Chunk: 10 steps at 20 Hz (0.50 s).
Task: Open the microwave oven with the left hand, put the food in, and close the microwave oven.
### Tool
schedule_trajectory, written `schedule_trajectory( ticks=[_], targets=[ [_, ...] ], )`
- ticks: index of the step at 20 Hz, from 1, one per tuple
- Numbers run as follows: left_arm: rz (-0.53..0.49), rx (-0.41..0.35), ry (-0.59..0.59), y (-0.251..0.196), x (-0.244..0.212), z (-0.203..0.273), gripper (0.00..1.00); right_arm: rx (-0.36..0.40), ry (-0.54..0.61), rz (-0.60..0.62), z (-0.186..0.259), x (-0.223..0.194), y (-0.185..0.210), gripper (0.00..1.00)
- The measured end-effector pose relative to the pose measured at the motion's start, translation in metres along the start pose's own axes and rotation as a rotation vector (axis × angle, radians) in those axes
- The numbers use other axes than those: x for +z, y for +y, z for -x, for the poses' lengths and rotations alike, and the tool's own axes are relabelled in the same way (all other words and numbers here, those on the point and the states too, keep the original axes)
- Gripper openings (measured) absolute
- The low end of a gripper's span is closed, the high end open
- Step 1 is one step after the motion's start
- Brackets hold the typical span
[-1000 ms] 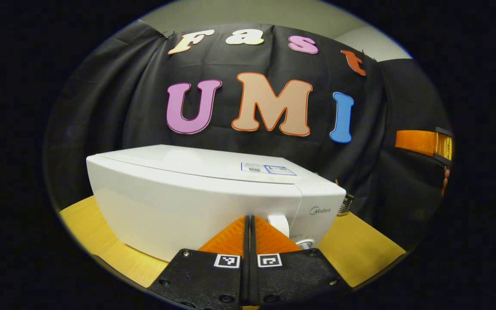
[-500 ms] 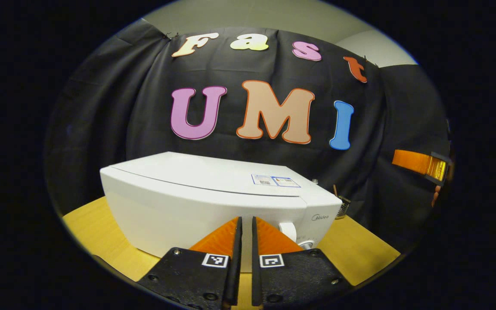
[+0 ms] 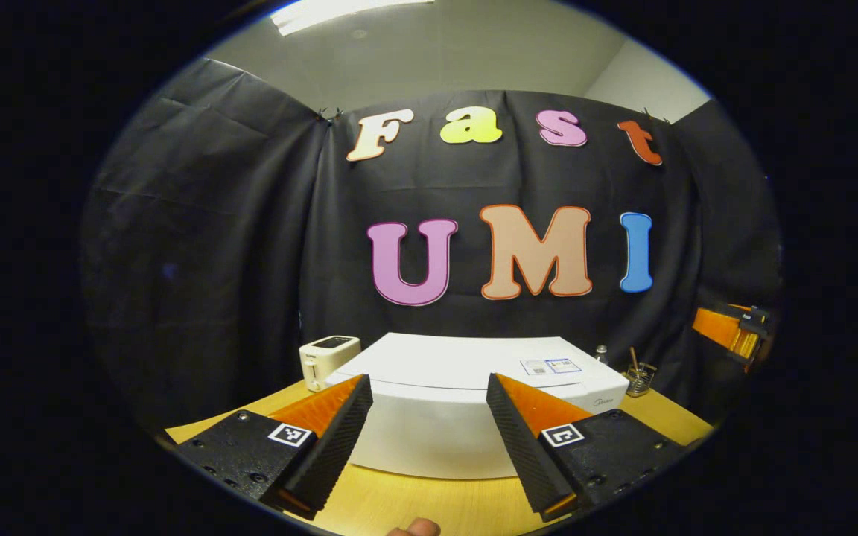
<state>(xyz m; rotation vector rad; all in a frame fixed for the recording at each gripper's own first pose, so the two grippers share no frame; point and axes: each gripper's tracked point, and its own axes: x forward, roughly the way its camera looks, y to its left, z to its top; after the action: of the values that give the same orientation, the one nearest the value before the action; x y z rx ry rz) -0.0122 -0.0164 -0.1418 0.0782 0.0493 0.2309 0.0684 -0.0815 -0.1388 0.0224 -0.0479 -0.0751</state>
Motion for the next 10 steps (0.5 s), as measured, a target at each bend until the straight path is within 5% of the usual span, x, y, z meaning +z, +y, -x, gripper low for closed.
schedule_trajectory(
  ticks=[10],
  targets=[
    [-0.051, 0.112, -0.112, 0.048, 0.042, 0.039, 0.93, 0.026, 0.026, 0.020, -0.010, -0.009, 0.015, 0.92]
  ],
)
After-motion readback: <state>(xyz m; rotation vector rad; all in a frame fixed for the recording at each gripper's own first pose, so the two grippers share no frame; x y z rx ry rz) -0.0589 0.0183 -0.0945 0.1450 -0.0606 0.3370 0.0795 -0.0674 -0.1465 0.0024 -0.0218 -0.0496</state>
